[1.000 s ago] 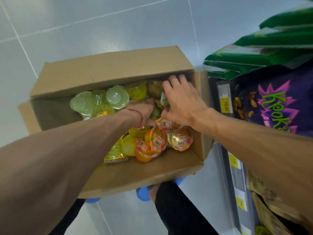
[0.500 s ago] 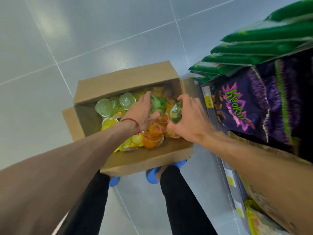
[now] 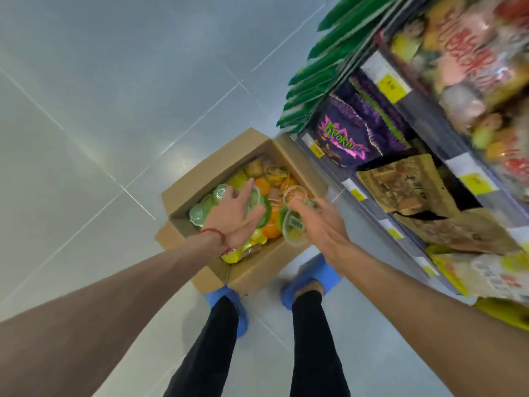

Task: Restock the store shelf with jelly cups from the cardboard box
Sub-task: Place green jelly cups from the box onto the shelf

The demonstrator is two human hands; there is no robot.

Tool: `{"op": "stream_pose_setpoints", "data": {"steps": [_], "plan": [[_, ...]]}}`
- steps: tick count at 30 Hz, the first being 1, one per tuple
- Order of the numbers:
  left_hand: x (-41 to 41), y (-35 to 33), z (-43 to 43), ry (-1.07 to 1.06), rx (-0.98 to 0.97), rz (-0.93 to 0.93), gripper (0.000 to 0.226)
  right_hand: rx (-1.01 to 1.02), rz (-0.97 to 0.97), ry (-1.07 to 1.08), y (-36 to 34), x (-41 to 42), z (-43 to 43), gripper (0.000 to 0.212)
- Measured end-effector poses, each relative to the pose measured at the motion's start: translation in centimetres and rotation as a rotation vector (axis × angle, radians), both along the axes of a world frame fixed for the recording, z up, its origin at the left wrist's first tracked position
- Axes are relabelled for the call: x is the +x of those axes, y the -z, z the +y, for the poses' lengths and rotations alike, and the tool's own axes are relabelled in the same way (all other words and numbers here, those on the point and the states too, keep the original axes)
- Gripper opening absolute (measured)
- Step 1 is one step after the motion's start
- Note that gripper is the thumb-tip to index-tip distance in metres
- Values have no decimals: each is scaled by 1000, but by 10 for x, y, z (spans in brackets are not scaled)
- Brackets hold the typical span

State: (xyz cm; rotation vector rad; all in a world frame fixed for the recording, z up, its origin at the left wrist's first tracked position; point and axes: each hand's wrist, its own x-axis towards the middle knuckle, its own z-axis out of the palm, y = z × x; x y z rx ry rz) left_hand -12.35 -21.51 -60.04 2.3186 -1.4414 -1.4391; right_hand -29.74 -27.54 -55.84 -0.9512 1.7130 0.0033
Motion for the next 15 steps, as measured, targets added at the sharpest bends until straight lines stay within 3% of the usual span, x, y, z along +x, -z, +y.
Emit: {"op": "stream_pose_setpoints", "data": {"steps": [5, 11, 15], "plan": [[-22, -57, 19, 29, -110, 199, 68, 70, -78, 256, -56, -33, 35, 57], [-72, -127, 20, 62, -269, 248, 76, 86, -240, 386, -117, -91, 64, 37], [-122, -179, 23, 181, -353, 221, 74, 48, -363, 454, -156, -140, 92, 63]]}}
